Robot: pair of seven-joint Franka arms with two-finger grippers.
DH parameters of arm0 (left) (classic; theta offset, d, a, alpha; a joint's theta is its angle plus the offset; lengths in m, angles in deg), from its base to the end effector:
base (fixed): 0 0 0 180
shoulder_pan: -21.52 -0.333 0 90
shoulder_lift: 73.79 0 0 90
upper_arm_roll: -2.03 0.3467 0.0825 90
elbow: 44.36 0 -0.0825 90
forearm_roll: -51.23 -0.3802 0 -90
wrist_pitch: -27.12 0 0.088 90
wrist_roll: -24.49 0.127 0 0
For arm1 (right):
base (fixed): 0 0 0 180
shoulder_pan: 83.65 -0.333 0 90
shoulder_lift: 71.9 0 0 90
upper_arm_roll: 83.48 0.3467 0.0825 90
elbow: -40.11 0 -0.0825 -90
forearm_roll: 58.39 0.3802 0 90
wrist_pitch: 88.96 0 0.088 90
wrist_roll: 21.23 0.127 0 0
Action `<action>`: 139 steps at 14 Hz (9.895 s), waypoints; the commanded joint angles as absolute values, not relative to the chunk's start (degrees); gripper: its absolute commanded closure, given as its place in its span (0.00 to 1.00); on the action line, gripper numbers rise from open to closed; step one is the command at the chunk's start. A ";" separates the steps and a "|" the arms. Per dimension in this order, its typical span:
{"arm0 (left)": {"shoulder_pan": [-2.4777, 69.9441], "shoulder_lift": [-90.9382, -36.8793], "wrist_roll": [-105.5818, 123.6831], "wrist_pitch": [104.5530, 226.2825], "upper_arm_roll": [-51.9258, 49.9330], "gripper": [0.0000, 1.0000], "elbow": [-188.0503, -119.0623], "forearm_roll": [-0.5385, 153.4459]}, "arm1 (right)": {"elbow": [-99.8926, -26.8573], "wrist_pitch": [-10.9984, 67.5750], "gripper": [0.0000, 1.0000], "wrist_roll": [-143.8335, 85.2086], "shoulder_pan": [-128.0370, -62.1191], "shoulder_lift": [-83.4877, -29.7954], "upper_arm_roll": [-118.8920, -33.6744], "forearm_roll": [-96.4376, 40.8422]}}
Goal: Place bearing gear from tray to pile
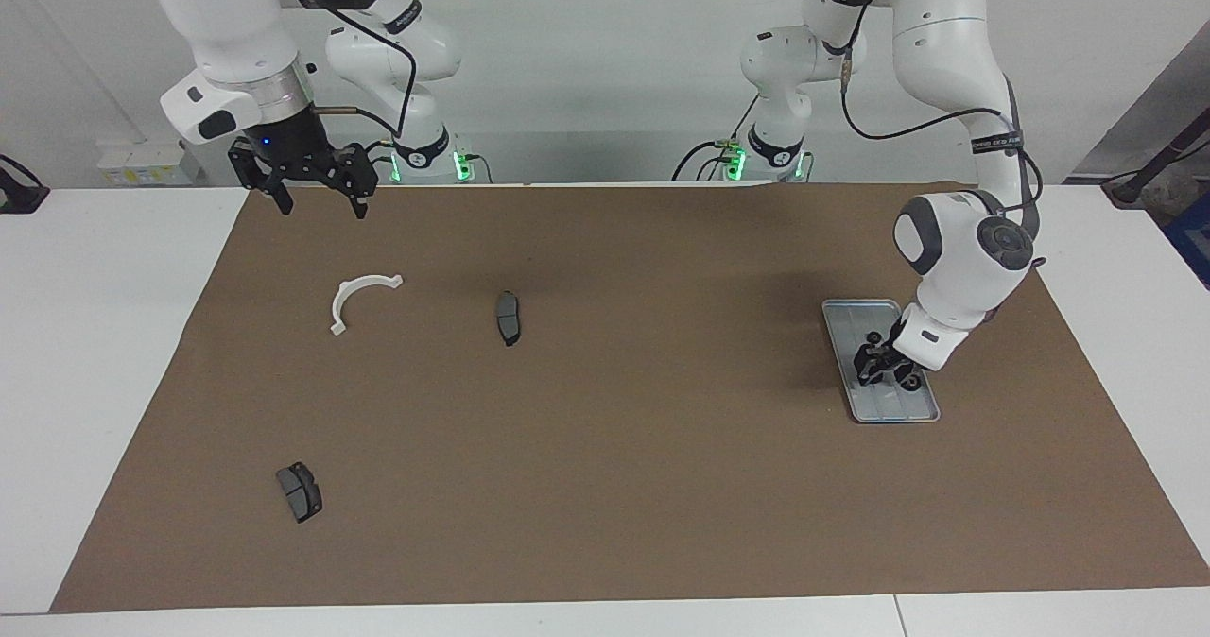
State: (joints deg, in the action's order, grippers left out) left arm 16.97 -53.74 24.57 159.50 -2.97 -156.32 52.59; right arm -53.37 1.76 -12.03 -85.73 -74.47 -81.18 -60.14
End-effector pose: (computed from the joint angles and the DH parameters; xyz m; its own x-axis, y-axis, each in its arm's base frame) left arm 0.6229 -0.0031 0.3116 0.9999 0.0122 0.0071 0.0119 -0.9988 0.0475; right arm 0.5346 0.0376 0.6323 0.9965 -0.0836 0.0019 -0.0836 -0.9960 0.0325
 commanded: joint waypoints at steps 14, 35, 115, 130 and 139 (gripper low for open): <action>37.66 -50.68 -3.32 154.91 -3.15 1.00 -141.83 52.55 | -55.16 2.89 0.00 -13.49 -85.15 -75.94 -81.64 -59.44; 38.24 -55.25 -5.70 154.58 -3.33 0.00 -147.73 52.46 | -66.23 25.19 0.00 -3.31 -100.77 -71.12 -81.20 -56.89; 12.82 -54.02 19.13 166.07 -2.80 0.24 -155.01 51.93 | -68.01 44.47 0.00 19.19 -112.03 -56.35 -80.94 -61.20; 13.78 -51.82 18.70 161.09 -2.89 0.97 -149.76 51.84 | -54.54 42.79 0.43 28.43 -125.22 -39.90 -80.85 -66.21; 33.72 -51.56 -5.20 157.29 -2.98 0.98 -146.40 52.55 | -54.90 42.19 1.00 28.87 -125.49 -40.43 -81.02 -66.21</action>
State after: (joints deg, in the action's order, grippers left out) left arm 30.43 -51.84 -1.38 158.62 -4.04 -146.83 52.55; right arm -55.81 44.39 27.29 -125.31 -40.00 -80.95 -65.05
